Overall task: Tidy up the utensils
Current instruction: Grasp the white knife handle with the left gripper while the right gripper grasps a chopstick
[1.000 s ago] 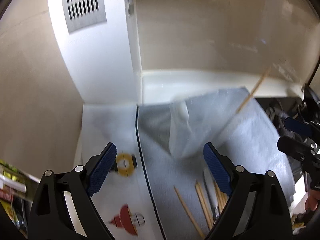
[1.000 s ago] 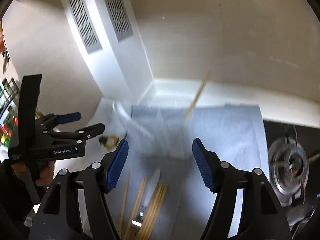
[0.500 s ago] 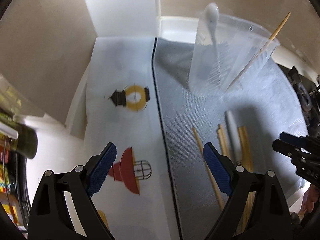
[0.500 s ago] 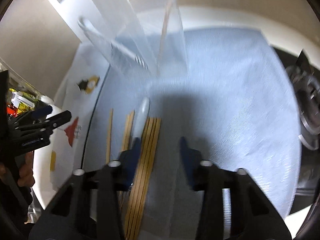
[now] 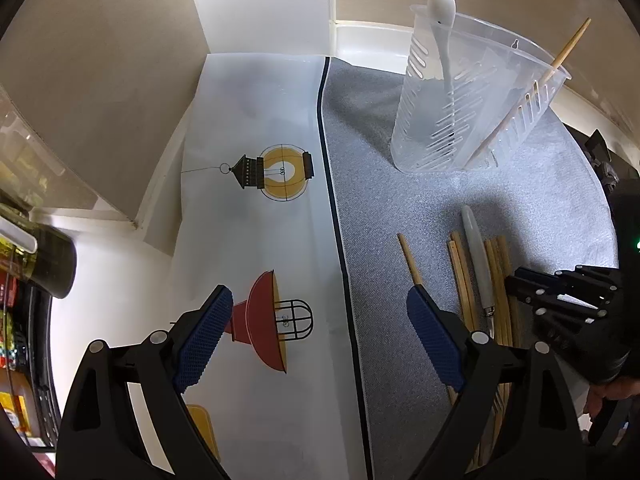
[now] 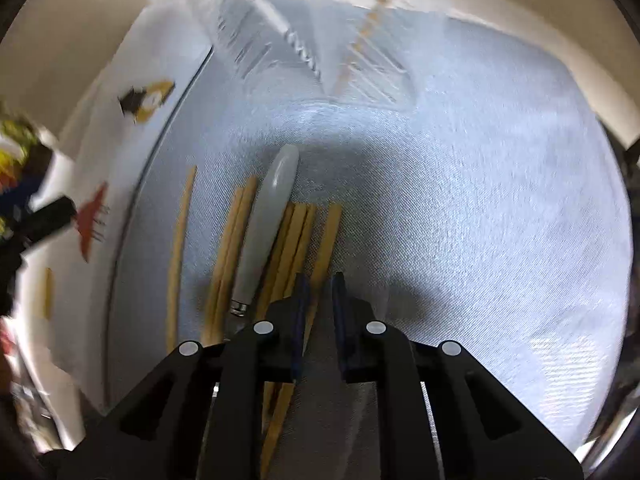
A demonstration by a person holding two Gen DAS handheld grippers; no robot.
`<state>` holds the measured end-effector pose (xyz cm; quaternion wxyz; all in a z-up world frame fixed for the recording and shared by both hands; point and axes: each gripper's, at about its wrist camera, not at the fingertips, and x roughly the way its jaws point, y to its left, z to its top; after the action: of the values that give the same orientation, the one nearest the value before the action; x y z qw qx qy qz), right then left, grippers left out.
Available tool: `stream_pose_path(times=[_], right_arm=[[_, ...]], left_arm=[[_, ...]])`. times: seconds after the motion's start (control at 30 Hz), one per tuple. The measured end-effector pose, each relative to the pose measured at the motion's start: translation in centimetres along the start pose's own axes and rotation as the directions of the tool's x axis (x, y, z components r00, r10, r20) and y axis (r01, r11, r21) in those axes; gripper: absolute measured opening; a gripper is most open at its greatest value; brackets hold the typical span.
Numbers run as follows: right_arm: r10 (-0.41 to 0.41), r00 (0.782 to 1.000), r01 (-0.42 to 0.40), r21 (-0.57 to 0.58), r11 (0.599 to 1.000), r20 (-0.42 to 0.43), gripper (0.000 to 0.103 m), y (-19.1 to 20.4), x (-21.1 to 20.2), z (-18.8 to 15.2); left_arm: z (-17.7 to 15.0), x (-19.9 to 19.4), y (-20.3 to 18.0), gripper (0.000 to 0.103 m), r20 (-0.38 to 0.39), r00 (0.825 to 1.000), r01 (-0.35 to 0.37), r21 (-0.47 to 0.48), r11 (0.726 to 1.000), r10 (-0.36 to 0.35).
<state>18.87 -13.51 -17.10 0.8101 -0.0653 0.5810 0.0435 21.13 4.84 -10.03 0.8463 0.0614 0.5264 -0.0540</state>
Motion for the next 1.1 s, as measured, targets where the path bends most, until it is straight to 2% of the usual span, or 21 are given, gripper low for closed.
stream_pose_path(times=[0.03, 0.1, 0.23, 0.3, 0.4, 0.57, 0.63, 0.73, 0.83, 0.9, 0.93, 0.97, 1.0, 1.1], right_arm=[[-0.022, 1.0, 0.022, -0.021, 1.0, 0.005, 0.012, 0.5, 0.0, 0.0], [-0.008, 1.0, 0.008, -0.013, 1.0, 0.009, 0.009, 0.6, 0.0, -0.1], [0.094, 0.996, -0.094, 0.124, 0.988, -0.001, 0.006, -2.3, -0.5, -0.6], [0.085, 0.996, -0.086, 0.155, 0.984, 0.013, 0.006, -3.8, -1.0, -1.0], [0.063, 0.998, -0.065, 0.2, 0.978, 0.014, 0.006, -5.9, -1.4, -1.9], [0.062, 0.998, -0.061, 0.271, 0.961, 0.003, 0.006, -8.1, -0.9, -2.8], [0.059, 0.998, -0.06, 0.268, 0.961, 0.009, 0.006, -8.1, -1.1, -3.1], [0.062, 0.998, -0.065, 0.271, 0.96, 0.017, 0.006, -8.0, -1.2, -3.8], [0.07, 0.997, -0.073, 0.279, 0.958, 0.018, 0.006, -8.2, -1.4, -4.2], [0.075, 0.997, -0.077, 0.282, 0.956, 0.019, 0.006, -8.3, -1.0, -3.7], [0.076, 0.997, -0.079, 0.283, 0.956, 0.02, 0.006, -8.8, -1.0, -4.4], [0.078, 0.997, -0.08, 0.283, 0.956, 0.021, 0.006, -9.1, -1.4, -4.8], [0.08, 0.997, -0.083, 0.285, 0.955, 0.023, 0.006, -9.2, -1.4, -4.9], [0.082, 0.996, -0.086, 0.288, 0.954, 0.026, 0.006, -9.3, -1.9, -5.1]], left_arm=[[0.0, 0.1, -0.1, 0.086, -0.001, 1.0, 0.0, 0.001, 1.0, 0.0], [0.1, 0.1, -0.2, 0.086, -0.001, 1.0, 0.004, 0.002, 1.0, -0.004], [0.3, 0.1, -0.7, 0.086, 0.003, 1.0, 0.022, 0.011, 1.0, -0.022], [0.7, 0.0, -1.2, 0.086, 0.005, 0.999, 0.038, 0.018, 0.999, -0.038], [1.6, 0.3, -2.5, 0.086, 0.001, 0.996, 0.086, 0.036, 0.996, -0.086], [4.0, 1.9, -6.8, 0.083, -0.036, 0.979, 0.204, 0.087, 0.975, -0.202], [4.8, 3.3, -8.8, 0.068, -0.075, 0.97, 0.239, 0.113, 0.964, -0.232], [5.5, 5.6, -10.8, 0.055, -0.133, 0.959, 0.267, 0.136, 0.954, -0.249], [5.8, 7.7, -12.0, 0.041, -0.185, 0.954, 0.261, 0.14, 0.955, -0.234], [5.8, 8.6, -12.3, 0.039, -0.211, 0.952, 0.254, 0.136, 0.958, -0.223], [5.8, 9.1, -12.4, 0.034, -0.23, 0.949, 0.249, 0.13, 0.96, -0.216], [5.7, 9.2, -12.5, 0.032, -0.219, 0.953, 0.242, 0.13, 0.962, -0.21], [5.7, 9.2, -12.6, 0.019, -0.224, 0.951, 0.245, 0.131, 0.961, -0.212], [5.7, 9.1, -12.6, 0.017, -0.216, 0.949, 0.256, 0.107, 0.961, -0.229]])
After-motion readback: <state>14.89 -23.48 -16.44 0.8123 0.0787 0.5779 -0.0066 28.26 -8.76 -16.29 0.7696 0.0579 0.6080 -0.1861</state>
